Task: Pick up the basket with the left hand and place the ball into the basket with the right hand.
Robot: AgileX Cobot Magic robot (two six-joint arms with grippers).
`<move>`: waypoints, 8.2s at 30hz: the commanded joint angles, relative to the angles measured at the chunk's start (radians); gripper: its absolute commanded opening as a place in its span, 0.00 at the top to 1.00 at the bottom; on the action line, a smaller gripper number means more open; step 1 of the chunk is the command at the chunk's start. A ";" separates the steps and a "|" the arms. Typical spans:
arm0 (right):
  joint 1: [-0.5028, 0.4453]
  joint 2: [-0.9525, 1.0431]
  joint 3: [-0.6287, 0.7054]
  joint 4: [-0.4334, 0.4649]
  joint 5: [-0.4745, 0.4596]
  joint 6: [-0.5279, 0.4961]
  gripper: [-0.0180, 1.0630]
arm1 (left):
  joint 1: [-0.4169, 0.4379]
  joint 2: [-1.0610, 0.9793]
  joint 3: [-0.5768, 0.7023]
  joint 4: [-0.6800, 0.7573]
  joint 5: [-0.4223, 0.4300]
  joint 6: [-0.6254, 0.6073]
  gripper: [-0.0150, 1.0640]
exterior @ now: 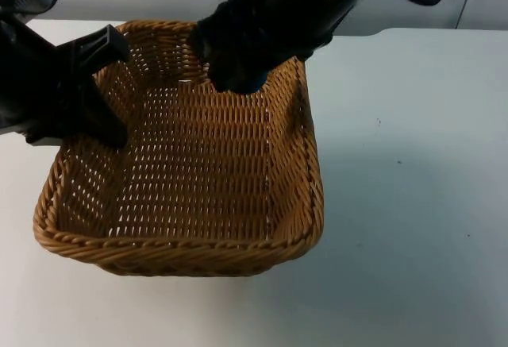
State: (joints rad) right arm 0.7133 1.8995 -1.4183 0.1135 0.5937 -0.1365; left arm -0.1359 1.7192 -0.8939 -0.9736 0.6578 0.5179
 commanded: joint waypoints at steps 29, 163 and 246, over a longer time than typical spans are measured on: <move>0.004 0.170 -0.087 0.072 -0.047 -0.110 0.73 | -0.001 -0.013 0.000 -0.045 0.019 -0.002 0.87; -0.044 -1.259 0.767 -0.186 0.137 0.137 0.23 | -0.075 -0.675 -0.057 0.363 0.138 -0.006 0.21; -0.042 -1.900 0.913 -0.214 0.483 0.160 0.01 | -0.075 -1.719 0.379 0.987 0.421 -0.558 0.01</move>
State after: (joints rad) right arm 0.6744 0.0039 -0.5077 -0.0999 1.0909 0.0221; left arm -0.2112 0.0050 -0.5225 0.0209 1.0891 -0.0435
